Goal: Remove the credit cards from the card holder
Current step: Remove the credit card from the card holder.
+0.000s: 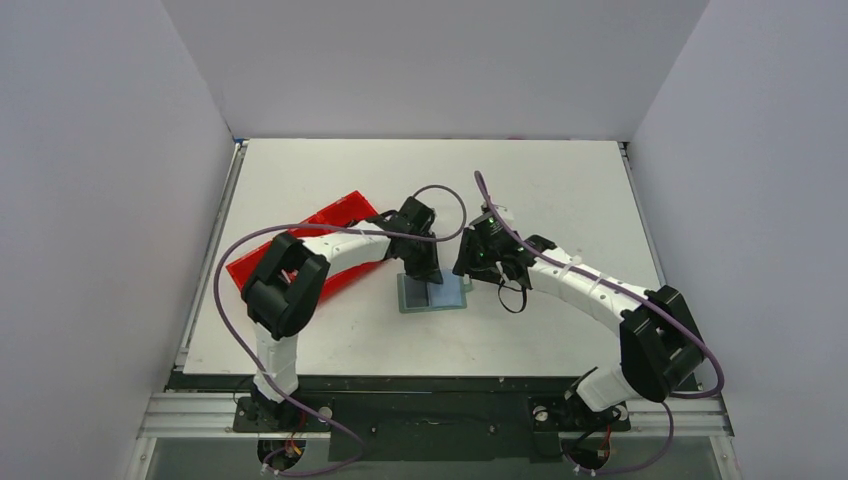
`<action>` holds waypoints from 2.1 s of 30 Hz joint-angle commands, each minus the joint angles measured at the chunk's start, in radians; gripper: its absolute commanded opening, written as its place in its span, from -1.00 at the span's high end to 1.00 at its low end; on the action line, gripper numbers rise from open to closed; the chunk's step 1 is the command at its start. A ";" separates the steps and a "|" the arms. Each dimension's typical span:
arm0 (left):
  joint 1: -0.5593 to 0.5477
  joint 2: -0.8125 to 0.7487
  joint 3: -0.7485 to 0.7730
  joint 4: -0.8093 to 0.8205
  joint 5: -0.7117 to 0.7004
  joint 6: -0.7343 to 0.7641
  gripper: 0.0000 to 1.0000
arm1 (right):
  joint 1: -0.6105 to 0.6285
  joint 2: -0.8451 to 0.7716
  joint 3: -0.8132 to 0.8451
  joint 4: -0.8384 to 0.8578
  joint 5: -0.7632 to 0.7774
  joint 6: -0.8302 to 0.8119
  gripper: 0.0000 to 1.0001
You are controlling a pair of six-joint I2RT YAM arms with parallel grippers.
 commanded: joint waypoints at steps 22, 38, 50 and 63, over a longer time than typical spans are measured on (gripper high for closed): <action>0.438 -0.522 -0.262 -0.151 0.001 0.138 0.68 | 0.269 0.483 0.552 -0.202 0.066 -0.053 -0.15; 0.473 -0.550 -0.289 -0.142 0.054 0.158 0.68 | 0.287 0.618 0.625 -0.292 0.173 -0.041 -0.23; 0.474 -0.543 -0.293 -0.134 0.065 0.153 0.68 | 0.293 0.643 0.622 -0.315 0.191 -0.049 -0.22; 0.470 -0.537 -0.304 -0.130 0.071 0.149 0.68 | 0.297 0.661 0.608 -0.310 0.170 -0.052 0.07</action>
